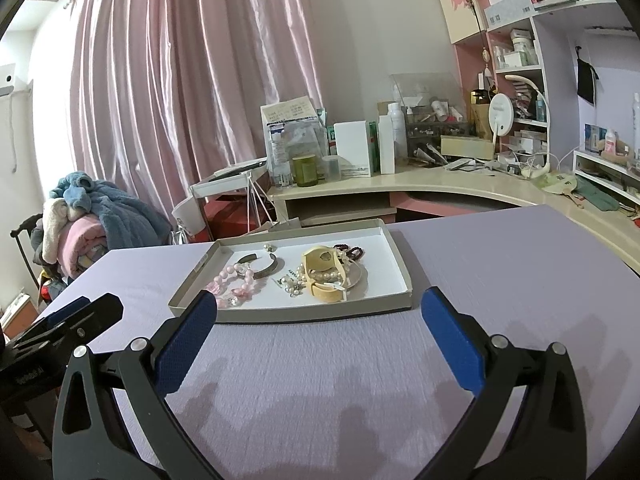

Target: Organize jewelry

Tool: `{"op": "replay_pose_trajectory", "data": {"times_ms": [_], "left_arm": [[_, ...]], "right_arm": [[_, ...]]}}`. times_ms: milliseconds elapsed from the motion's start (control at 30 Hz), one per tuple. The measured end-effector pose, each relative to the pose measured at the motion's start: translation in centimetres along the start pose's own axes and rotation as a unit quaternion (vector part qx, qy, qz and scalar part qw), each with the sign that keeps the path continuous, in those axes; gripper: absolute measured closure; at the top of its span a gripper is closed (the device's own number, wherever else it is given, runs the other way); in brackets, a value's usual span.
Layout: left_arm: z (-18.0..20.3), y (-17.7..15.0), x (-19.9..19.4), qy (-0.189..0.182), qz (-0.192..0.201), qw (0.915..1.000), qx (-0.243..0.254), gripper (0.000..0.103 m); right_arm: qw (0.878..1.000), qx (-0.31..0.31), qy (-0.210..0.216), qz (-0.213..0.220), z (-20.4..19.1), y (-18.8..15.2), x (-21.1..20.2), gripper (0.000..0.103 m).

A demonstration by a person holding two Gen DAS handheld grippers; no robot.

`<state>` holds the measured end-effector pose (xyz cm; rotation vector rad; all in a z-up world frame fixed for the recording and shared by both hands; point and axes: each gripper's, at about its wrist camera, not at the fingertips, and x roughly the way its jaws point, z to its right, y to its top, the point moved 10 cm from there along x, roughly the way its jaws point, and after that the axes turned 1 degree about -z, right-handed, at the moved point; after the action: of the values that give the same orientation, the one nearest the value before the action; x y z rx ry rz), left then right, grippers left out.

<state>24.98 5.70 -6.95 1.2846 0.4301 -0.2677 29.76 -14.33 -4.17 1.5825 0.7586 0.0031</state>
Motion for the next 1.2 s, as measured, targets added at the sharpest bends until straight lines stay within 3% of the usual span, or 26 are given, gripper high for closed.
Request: {"op": "replay_pose_trajectory", "data": {"times_ms": [1200], "left_arm": [[-0.38, 0.56, 0.29, 0.003, 0.003, 1.0000, 0.007, 0.002]], "right_arm": [[1.000, 0.001, 0.001, 0.001, -0.57, 0.21, -0.04, 0.001]]}}
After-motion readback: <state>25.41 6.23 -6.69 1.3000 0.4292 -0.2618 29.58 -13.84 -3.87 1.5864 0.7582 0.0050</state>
